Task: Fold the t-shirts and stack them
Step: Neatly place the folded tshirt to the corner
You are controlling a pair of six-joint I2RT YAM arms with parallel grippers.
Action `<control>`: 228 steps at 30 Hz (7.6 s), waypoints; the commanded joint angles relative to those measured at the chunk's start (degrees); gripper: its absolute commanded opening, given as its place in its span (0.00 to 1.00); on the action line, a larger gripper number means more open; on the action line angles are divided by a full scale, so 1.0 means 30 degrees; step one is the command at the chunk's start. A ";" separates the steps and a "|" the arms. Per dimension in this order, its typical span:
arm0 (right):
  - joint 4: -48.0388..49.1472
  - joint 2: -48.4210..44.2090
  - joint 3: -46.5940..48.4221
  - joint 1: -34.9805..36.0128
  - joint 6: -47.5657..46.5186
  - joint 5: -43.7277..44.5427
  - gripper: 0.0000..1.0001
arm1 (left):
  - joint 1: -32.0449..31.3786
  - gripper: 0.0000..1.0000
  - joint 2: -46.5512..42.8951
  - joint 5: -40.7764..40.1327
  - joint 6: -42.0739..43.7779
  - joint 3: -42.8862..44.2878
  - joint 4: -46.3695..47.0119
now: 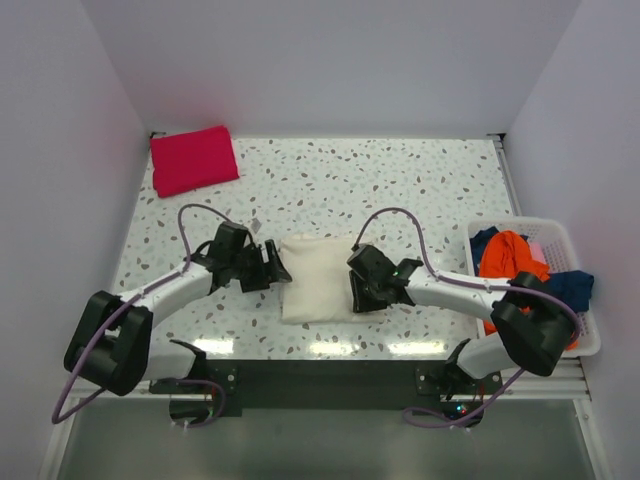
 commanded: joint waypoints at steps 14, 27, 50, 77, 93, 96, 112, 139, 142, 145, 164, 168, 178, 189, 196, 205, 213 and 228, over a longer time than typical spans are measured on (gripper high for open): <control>0.0854 -0.0943 -0.1166 0.0068 0.0738 0.0195 0.34 | 0.0075 0.68 0.3265 0.0182 0.1053 -0.0325 0.1087; 0.0679 -0.1586 -0.0903 0.0068 0.0621 -0.0040 0.34 | -0.2471 0.53 0.5579 -0.2129 -0.0822 0.0317 0.1441; -0.3306 -0.5834 0.3082 0.0039 -0.1107 0.1161 0.40 | -0.1947 0.00 1.1730 -1.5813 0.4185 1.5166 -0.6879; -0.3249 -0.3757 0.4136 -0.0019 -0.2250 0.1484 0.38 | 0.3824 0.00 2.0787 -1.3764 0.6091 3.2106 -0.7002; -0.2369 -0.0768 0.4957 -0.0048 -0.1987 0.0956 0.37 | 0.6986 0.00 2.1373 -1.0077 0.4218 2.9974 -0.3338; -0.2223 -0.0475 0.4957 -0.0019 -0.1899 0.0752 0.36 | 0.7688 0.00 2.1460 -0.9022 0.3573 2.8888 -0.2927; -0.1754 -0.0415 0.4781 -0.0019 -0.1635 -0.0156 0.35 | 0.9771 0.00 2.0319 -0.7172 0.3599 2.5251 -0.3423; -0.1490 -0.0445 0.4722 -0.0019 -0.1576 -0.0333 0.35 | 1.0680 0.00 2.1318 -0.2806 0.7205 2.9350 -0.6881; -0.1549 -0.0357 0.4898 -0.0048 -0.1664 -0.0274 0.35 | 1.0681 0.00 2.0790 -0.3216 0.6825 3.0139 -0.7174; -0.1666 -0.0240 0.5103 -0.0020 -0.1664 -0.0274 0.35 | 1.0681 0.00 2.0467 -0.3217 0.6385 3.0930 -0.7321; -0.2457 -0.0503 0.5660 -0.0048 -0.1810 0.0194 0.34 | 1.0651 0.00 1.9353 -0.3626 0.5007 3.4215 -0.7468; -0.2574 -0.0708 0.5660 -0.0048 -0.1781 0.0282 0.34 | 1.1089 0.00 1.9205 -0.3481 0.5007 3.4565 -0.7321; -0.2721 -0.1147 0.5602 -0.0019 -0.1693 0.0400 0.34 | 1.2057 0.00 1.9293 -0.2545 0.5358 3.4918 -0.7321; -0.2750 -0.1236 0.5426 -0.0019 -0.1547 0.0487 0.34 | 1.2994 0.00 1.9410 -0.1753 0.5652 3.4890 -0.7292; -0.2691 -0.1148 0.5367 -0.0048 -0.1547 0.0517 0.34 | 1.3434 0.00 1.9117 -0.0903 0.5534 3.3981 -0.6706; -0.2633 -0.1119 0.5426 -0.0019 -0.1489 0.0634 0.34 | 1.3522 0.00 1.8590 -0.0696 0.5388 3.3922 -0.5915; -0.2546 -0.1002 0.5368 -0.0020 -0.1547 0.0664 0.34 | 1.4049 0.00 1.8238 -0.0580 0.5329 3.2986 -0.5651; -0.2281 -0.0591 0.5104 -0.0019 -0.1635 0.0400 0.34 | 1.4547 0.19 1.9410 -0.3152 0.5797 3.0877 -0.5446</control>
